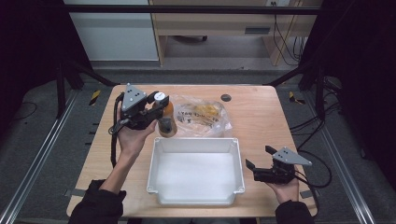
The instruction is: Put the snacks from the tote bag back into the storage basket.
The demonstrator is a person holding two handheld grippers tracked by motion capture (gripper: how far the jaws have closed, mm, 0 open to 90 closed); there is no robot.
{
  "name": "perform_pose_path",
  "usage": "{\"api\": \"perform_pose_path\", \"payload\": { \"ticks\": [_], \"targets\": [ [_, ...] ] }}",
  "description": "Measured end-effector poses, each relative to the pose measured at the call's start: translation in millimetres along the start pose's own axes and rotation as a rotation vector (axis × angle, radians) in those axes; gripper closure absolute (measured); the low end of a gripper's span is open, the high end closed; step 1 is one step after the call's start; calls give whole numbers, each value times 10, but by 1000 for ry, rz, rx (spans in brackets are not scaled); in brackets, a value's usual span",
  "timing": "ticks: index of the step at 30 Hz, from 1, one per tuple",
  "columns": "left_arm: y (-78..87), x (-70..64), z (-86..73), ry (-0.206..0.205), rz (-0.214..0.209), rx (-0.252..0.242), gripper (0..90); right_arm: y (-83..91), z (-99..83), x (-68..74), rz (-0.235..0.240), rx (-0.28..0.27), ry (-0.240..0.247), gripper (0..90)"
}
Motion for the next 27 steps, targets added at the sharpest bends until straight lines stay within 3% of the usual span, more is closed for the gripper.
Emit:
{"api": "perform_pose_path", "payload": {
  "ticks": [13,27],
  "targets": [
    [161,-155,-208,-22,-44,5,591,2,1,6,-1,-1,0,70],
    [268,-222,-414,-31,-54,19,591,3,1,12,0,-1,3,70]
  ]
}}
Point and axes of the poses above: each handheld gripper's, and its own axes: y roughly backward along the jaws, z roughly out of its top, x roughly to its left, the point moved 3 cm from there along -y, roughly forward along the jaws, and after that the axes turned 8 degrees about x, right-handed, at the moved point
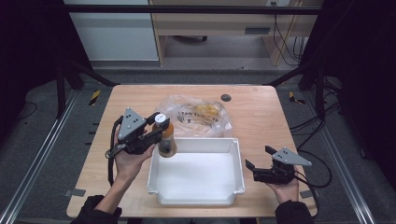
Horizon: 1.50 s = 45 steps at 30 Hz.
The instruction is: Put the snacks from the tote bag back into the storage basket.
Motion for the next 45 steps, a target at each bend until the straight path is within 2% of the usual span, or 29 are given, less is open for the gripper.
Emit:
{"api": "perform_pose_path", "payload": {
  "ticks": [7,13,22,33,45],
  "targets": [
    [53,-21,-120,-5,-3,12,591,0,1,4,1,-1,-1,70],
    [49,-67,-261,-3,-18,33,591,0,0,6,0,0,1,71],
    [33,-69,-384,-3,-17,55,591,0,-2,9,1,2,0,71],
    [-4,-66,-602,16,-29,90,591,-3,-5,10,-1,3,2,71],
    [-53,-60,-724,23,-27,123,591,-2,-5,11,-1,4,3,71]
  ]
}}
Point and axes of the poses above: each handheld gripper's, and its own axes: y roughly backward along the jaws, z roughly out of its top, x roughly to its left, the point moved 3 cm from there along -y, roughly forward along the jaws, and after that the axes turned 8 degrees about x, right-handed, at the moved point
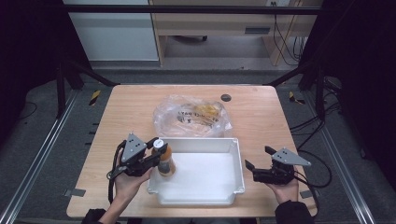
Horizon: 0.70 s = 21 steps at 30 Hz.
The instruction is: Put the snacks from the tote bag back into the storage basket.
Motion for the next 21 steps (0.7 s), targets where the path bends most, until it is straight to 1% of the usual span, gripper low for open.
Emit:
{"api": "perform_pose_path", "payload": {
  "ticks": [3,6,21],
  "targets": [
    [-33,5,-42,1,2,17,590,0,0,2,1,0,0,72],
    [-50,14,-60,4,5,23,591,1,-1,3,0,-1,1,72],
    [-101,23,-107,3,11,44,590,-2,-2,1,-1,2,4,72]
  ]
}}
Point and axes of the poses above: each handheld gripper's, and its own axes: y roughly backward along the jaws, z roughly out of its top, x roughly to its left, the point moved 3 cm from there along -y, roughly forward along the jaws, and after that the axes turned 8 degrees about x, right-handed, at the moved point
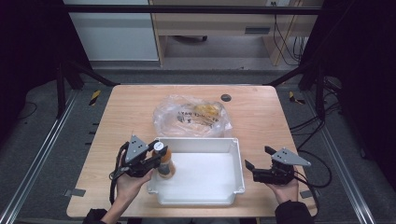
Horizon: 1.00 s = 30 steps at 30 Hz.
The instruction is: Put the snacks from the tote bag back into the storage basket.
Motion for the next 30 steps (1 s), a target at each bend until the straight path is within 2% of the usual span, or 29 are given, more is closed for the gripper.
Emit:
{"api": "perform_pose_path", "payload": {
  "ticks": [11,16,20,30],
  "targets": [
    [-10,-12,-30,12,2,-19,588,2,-5,0,-1,3,-3,73],
    [-10,-36,-47,5,-1,-26,584,5,-12,3,-1,5,-7,70],
    [-4,-20,-59,20,-14,-30,574,1,-19,-1,-2,11,-9,69],
    [104,0,-29,19,-26,-72,407,10,-26,-19,-9,11,-10,65]
  ]
}}
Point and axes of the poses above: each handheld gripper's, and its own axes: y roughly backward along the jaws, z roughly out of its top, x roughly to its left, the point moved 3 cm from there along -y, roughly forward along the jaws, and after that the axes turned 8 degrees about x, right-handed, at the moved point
